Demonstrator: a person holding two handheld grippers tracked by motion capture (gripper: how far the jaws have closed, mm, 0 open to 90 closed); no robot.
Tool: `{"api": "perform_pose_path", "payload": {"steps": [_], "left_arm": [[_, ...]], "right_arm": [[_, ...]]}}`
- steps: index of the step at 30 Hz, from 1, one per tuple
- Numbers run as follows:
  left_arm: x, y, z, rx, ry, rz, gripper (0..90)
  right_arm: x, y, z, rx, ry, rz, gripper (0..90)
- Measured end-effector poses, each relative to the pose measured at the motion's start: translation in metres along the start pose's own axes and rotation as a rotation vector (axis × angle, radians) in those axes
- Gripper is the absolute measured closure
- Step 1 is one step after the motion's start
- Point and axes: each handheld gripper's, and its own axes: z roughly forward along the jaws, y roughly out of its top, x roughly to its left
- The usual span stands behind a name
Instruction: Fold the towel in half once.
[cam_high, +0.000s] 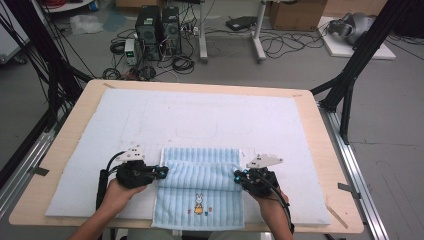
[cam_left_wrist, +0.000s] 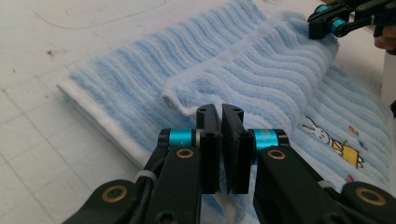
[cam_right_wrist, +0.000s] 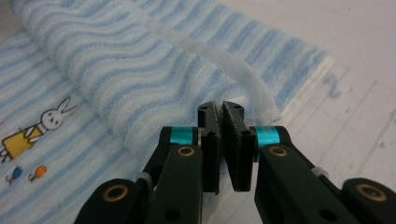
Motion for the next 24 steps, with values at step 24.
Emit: {"api": "perform_pose_path", "payload": {"steps": [24], "left_arm": [[0.037,0.020,0.032,0.075,0.253,-0.063,67.1]], "right_arm": [[-0.041,0.016,0.033,0.012,-0.119,0.158,69.8]]}}
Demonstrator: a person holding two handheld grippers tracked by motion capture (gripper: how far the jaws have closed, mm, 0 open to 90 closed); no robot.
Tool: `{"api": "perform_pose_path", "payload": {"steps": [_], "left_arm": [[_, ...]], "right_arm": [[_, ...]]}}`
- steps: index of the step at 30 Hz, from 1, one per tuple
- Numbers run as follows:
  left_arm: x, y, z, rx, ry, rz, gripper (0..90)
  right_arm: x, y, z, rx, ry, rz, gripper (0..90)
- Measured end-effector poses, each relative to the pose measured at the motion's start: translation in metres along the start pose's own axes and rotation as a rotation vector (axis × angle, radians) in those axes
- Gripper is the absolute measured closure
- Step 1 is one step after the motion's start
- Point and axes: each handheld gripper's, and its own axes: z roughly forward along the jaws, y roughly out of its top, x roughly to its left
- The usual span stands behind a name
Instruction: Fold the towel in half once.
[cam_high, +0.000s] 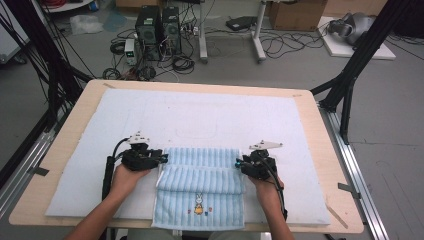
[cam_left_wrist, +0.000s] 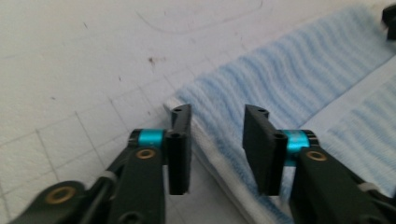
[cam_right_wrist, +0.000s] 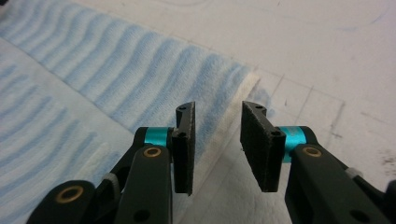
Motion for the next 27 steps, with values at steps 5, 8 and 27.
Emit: {"api": "perform_pose_path", "payload": {"steps": [5,8,27], "left_arm": [[-0.003,-0.001,-0.002,-0.055,0.016,0.035,85.0],[-0.001,0.001,-0.005,-0.095,0.009,0.009,85.5],[0.016,0.006,0.008,-0.045,0.054,-0.051,52.1]], "right_arm": [[0.003,0.000,0.000,-0.008,-0.018,-0.055,87.6],[0.003,0.001,0.000,-0.017,-0.021,-0.057,87.9],[-0.009,0.011,0.014,-0.043,-0.086,0.016,58.1]]}}
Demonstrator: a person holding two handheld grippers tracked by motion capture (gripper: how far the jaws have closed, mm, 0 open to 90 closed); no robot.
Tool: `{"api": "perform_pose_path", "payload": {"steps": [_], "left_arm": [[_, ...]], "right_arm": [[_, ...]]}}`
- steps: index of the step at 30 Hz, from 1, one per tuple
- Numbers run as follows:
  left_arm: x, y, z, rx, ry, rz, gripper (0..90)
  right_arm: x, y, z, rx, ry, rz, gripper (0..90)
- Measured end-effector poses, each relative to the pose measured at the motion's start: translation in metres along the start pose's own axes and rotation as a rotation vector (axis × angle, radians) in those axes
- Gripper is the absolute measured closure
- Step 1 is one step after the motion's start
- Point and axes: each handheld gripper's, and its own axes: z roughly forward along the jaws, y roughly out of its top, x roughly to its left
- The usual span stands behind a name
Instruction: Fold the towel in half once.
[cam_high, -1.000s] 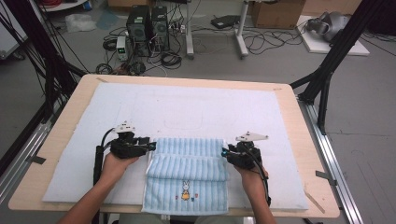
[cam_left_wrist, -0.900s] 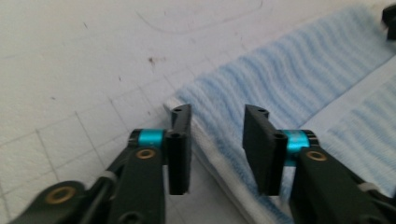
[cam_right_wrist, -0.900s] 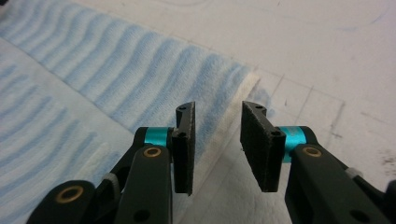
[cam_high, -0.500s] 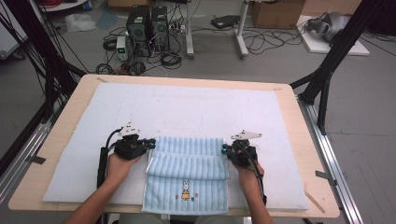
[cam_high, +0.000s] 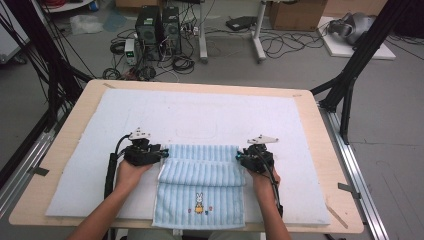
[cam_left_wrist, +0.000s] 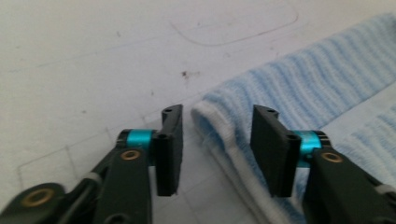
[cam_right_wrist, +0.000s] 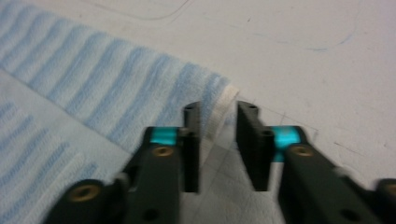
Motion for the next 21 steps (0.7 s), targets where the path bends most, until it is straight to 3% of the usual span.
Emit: {"api": "perform_pose_path", "payload": {"steps": [2,5,7,8,9,10,12,13,15,17,21], "left_arm": [[-0.001,0.000,0.000,0.007,-0.001,0.016,52.3],[-0.003,-0.001,0.001,0.004,-0.007,0.026,54.3],[-0.003,-0.001,0.001,0.008,-0.012,0.052,67.5],[-0.002,-0.002,0.001,0.010,-0.044,0.033,76.7],[-0.003,-0.001,0.002,0.011,-0.049,0.026,85.7],[-0.004,-0.001,0.002,0.016,-0.047,0.031,85.9],[-0.001,0.001,0.003,0.017,-0.056,0.011,86.5],[0.000,0.001,0.004,0.012,-0.059,-0.002,86.5],[0.003,0.004,0.005,0.017,-0.064,-0.006,86.5],[0.005,0.009,0.005,0.001,-0.065,-0.009,86.5],[0.010,0.026,0.009,-0.019,-0.071,-0.006,86.6]], "right_arm": [[-0.002,-0.001,0.001,0.003,0.028,0.027,51.9],[0.001,-0.001,0.005,0.026,0.059,0.010,50.9],[0.006,-0.001,0.007,0.035,0.051,-0.025,56.5],[0.007,-0.001,0.007,0.037,0.062,-0.041,62.4],[0.009,-0.001,0.006,0.043,0.065,-0.051,70.7],[0.010,0.000,0.007,0.044,0.082,-0.069,79.8],[0.012,0.001,0.007,0.052,0.101,-0.086,85.3],[0.012,0.001,0.007,0.050,0.105,-0.097,85.8],[0.008,0.001,0.007,0.027,0.120,-0.073,86.2],[0.004,0.003,0.005,-0.007,0.111,-0.062,86.3],[0.001,0.011,0.008,-0.024,0.077,-0.077,86.3]]}}
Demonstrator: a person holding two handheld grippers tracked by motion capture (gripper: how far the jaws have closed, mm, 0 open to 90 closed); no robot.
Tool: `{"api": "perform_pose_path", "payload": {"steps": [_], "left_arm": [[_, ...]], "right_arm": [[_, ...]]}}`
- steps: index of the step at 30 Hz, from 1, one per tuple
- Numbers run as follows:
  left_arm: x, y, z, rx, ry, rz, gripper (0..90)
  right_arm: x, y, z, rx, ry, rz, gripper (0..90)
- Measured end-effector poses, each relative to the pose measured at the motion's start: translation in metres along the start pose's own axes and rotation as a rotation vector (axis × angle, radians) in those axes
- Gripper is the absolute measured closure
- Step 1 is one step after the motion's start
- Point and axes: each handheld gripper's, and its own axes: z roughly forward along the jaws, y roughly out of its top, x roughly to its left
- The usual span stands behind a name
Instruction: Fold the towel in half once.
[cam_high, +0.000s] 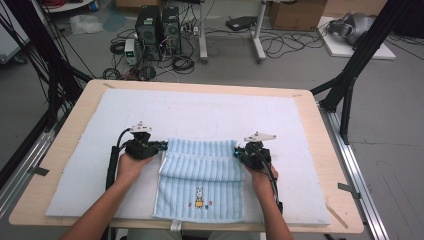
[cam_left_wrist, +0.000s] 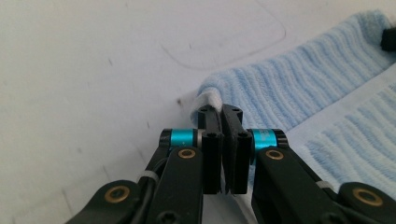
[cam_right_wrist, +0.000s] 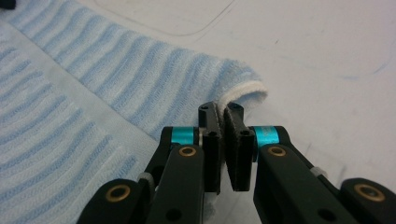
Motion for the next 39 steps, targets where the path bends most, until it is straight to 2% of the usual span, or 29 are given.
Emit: {"api": "perform_pose_path", "payload": {"steps": [2,3,6,9,10,12,13,17,19,22,25,28,30,31,32,33,35,39], "left_arm": [[0.005,0.004,0.003,-0.043,-0.002,-0.027,86.6],[0.008,0.007,0.005,-0.044,-0.007,-0.043,86.6],[0.014,0.014,0.011,-0.066,0.008,-0.047,86.6],[0.016,0.024,0.015,-0.087,0.028,-0.026,86.6],[0.017,0.027,0.017,-0.092,0.039,-0.011,86.6],[0.018,0.031,0.019,-0.138,0.054,0.022,86.6],[0.019,0.035,0.021,-0.134,0.057,0.033,86.7],[0.023,0.047,0.025,-0.176,0.060,0.049,86.7],[0.025,0.054,0.028,-0.176,0.063,0.042,86.6],[0.026,0.058,0.031,-0.186,0.065,0.037,86.6],[0.030,0.055,0.037,-0.154,0.069,0.036,86.6],[0.033,0.052,0.040,-0.130,0.071,0.009,86.3],[0.034,0.052,0.039,-0.134,0.078,-0.009,81.0],[0.034,0.052,0.039,-0.142,0.081,-0.014,72.5],[0.034,0.053,0.038,-0.153,0.079,-0.016,64.8],[0.033,0.053,0.037,-0.159,0.072,-0.006,61.9],[0.032,0.054,0.034,-0.164,0.059,0.006,59.0],[0.026,0.053,0.037,-0.142,-0.012,0.020,57.5]], "right_arm": [[-0.005,0.004,0.002,-0.020,-0.006,0.001,86.3],[-0.008,0.007,0.003,-0.034,-0.005,0.000,86.3],[-0.014,0.015,0.006,-0.076,-0.023,0.000,86.3],[-0.017,0.025,0.010,-0.087,-0.050,-0.009,86.2],[-0.019,0.028,0.012,-0.094,-0.056,-0.011,86.2],[-0.022,0.034,0.015,-0.102,-0.068,-0.010,86.2],[-0.024,0.037,0.016,-0.100,-0.078,-0.014,86.2],[-0.032,0.049,0.022,-0.112,-0.106,-0.012,86.2],[-0.035,0.053,0.025,-0.124,-0.119,-0.010,86.2],[-0.038,0.056,0.031,-0.109,-0.134,-0.007,86.2],[-0.039,0.056,0.037,-0.100,-0.144,-0.001,86.2],[-0.039,0.057,0.042,-0.090,-0.151,0.003,86.1],[-0.037,0.057,0.045,-0.089,-0.159,-0.002,84.7],[-0.037,0.057,0.046,-0.094,-0.163,-0.002,80.4],[-0.038,0.057,0.046,-0.112,-0.151,0.015,72.1],[-0.039,0.057,0.045,-0.128,-0.142,0.035,68.1],[-0.041,0.057,0.040,-0.148,-0.126,0.043,63.9],[-0.044,0.057,0.030,-0.158,-0.070,0.057,62.7]]}}
